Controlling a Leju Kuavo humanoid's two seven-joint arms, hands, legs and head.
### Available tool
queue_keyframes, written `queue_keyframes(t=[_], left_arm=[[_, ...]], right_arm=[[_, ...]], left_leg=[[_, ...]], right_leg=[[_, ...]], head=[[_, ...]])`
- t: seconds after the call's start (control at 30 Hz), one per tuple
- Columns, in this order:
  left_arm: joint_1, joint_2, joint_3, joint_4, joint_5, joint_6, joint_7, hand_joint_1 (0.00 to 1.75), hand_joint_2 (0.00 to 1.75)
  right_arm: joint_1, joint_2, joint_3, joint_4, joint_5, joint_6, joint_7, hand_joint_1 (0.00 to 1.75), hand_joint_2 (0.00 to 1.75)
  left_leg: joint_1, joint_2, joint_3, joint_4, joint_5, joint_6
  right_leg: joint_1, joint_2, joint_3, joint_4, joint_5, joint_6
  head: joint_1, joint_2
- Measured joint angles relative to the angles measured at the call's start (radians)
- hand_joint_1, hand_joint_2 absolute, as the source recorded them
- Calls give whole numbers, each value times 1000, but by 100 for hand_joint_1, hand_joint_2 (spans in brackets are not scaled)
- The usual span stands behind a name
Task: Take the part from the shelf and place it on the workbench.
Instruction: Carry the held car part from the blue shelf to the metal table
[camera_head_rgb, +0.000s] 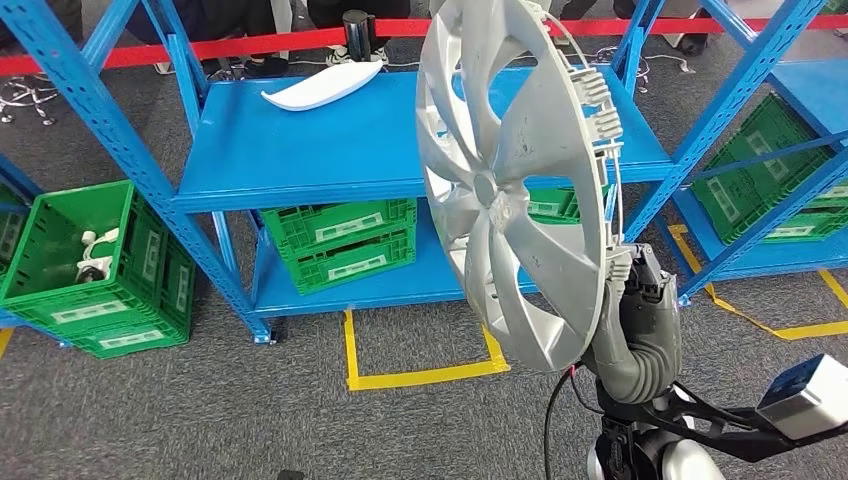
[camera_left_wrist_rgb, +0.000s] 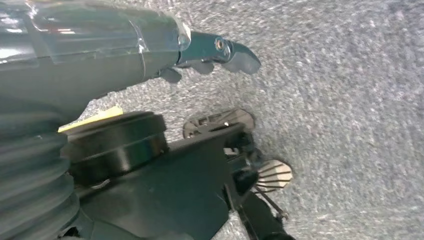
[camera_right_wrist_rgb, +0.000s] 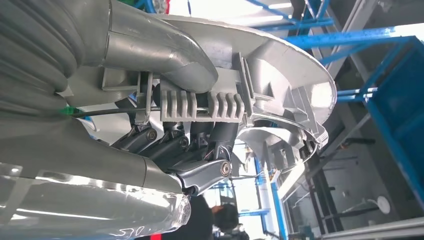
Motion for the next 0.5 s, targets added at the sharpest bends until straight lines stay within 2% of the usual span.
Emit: queue_keyframes(t=[0.03, 0.07, 0.1, 0.13, 0.17, 0.2, 0.23, 0.27, 0.33, 0.37, 0.4, 0.43, 0.5], left_arm=[[1, 0, 0, 0, -1, 0, 0, 0, 175], [1, 0, 0, 0, -2, -1, 0, 0, 175], [1, 0, 0, 0, -2, -1, 0, 0, 175], [1, 0, -1, 0, -3, -1, 0, 0, 175], [1, 0, -1, 0, -3, -1, 0, 0, 175], [1, 0, -1, 0, -3, -1, 0, 0, 175], [2, 0, -1, 0, -3, -1, 0, 0, 175], [2, 0, -1, 0, -3, -1, 0, 0, 175], [1, 0, -2, 0, -3, -1, -1, 0, 175], [1, 0, -2, 0, -3, -1, -2, 0, 175], [1, 0, -3, 0, -3, -1, -4, 0, 175], [1, -1, -3, 0, -3, -1, -5, 0, 175], [1, 0, -3, 0, -3, -1, -7, 0, 175]], right_arm=[[0, 0, 0, 0, 0, 0, 0, 175, 175], [0, 0, 0, 0, 0, 0, 0, 175, 175], [0, 0, 0, 0, 0, 0, 0, 175, 175], [0, 0, 0, 1, 0, 1, 0, 175, 175], [0, 0, 0, 2, 0, 1, 0, 175, 175], [0, 0, 0, 3, 0, 1, 0, 175, 175], [0, 0, 0, 5, 0, 1, 0, 175, 175], [0, 0, 0, 6, 0, 1, 0, 175, 175], [-1, 0, 0, 7, 0, 0, 0, 175, 175], [-2, 0, 0, 6, 0, 0, 0, 175, 175], [-2, 0, 0, 6, 0, 1, -1, 175, 175], [-3, 0, 0, 6, 0, 1, -1, 175, 175], [-3, 0, 0, 6, 0, 1, -3, 175, 175]], left_leg=[[1, 0, -7, -1, 8, 10], [2, 1, -16, -2, 16, 20], [2, 2, -24, -2, 25, 26], [2, 2, -34, -2, 33, 29], [1, 3, -43, -2, 41, 31], [0, 3, -54, -1, 49, 31], [0, 3, -64, -1, 57, 30], [-1, 4, -74, -1, 65, 28], [-2, 4, -90, -1, 78, 22], [-4, 4, -96, 0, 85, 18], [-5, 6, -102, 0, 92, 12], [-6, 8, -107, -1, 98, 6], [-6, 11, -116, 1, 107, -7]], right_leg=[[-2, 2, -7, 11, -16, 6], [-4, 4, -16, 38, -48, 13], [-5, 6, -27, 83, -93, 18], [-6, 6, -39, 141, -140, 22], [-7, 7, -46, 199, -174, 25], [-7, 7, -46, 238, -188, 26], [-7, 7, -33, 249, -182, 25], [-7, 8, -6, 225, -161, 22], [-5, 9, 81, 101, -112, 12], [-3, 11, 122, 34, -101, 6], [-1, 12, 150, -15, -97, 1], [1, 13, 163, -43, -99, -4], [1, 12, 158, -58, -97, -13]], head=[[2, 0], [7, 0], [12, 0], [19, 0], [24, 0], [29, 0], [33, 0], [37, 0], [44, 0], [46, 0], [47, 0], [47, 0], [45, 0]])
